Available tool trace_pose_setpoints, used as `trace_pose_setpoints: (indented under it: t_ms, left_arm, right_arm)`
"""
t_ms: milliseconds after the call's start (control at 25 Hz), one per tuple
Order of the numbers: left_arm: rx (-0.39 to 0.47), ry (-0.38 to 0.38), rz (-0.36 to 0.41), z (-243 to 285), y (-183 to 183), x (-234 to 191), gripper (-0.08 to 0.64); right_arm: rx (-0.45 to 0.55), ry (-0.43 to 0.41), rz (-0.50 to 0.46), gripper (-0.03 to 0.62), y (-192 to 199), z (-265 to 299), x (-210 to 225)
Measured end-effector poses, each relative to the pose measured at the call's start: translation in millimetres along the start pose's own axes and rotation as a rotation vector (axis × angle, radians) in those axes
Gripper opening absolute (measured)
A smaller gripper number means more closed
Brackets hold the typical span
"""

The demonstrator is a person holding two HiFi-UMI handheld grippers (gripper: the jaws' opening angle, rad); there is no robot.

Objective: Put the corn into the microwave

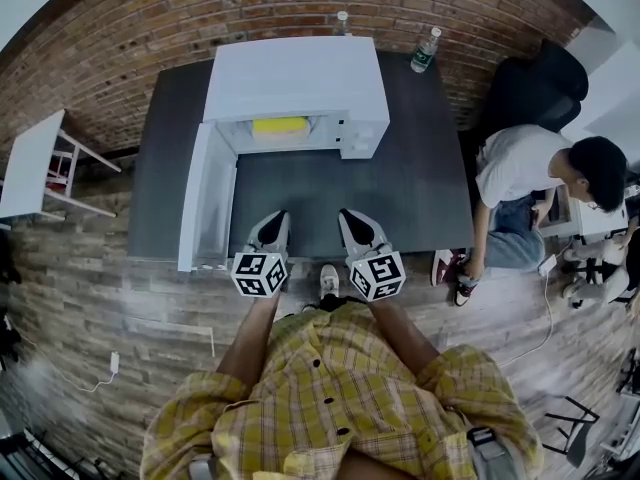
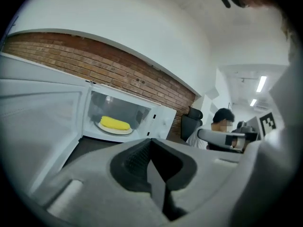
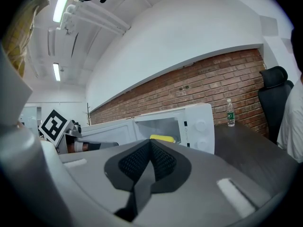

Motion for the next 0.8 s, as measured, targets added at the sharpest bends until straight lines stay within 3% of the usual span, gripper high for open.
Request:
trace_pose_setpoints:
  t_ms: [800]
  left_arm:
    - [0.008,-0.023,0.157,-23,-3,21,0.000]
  right_arm:
    - [0.002,0.015,0.011,0.000,4,-12,-12]
Point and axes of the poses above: the fingertips, and each gripper's own axes: z forward along the fingers, x to its right, y out of its underside, the point moved 2 cm from there along -z, backward along the fingers
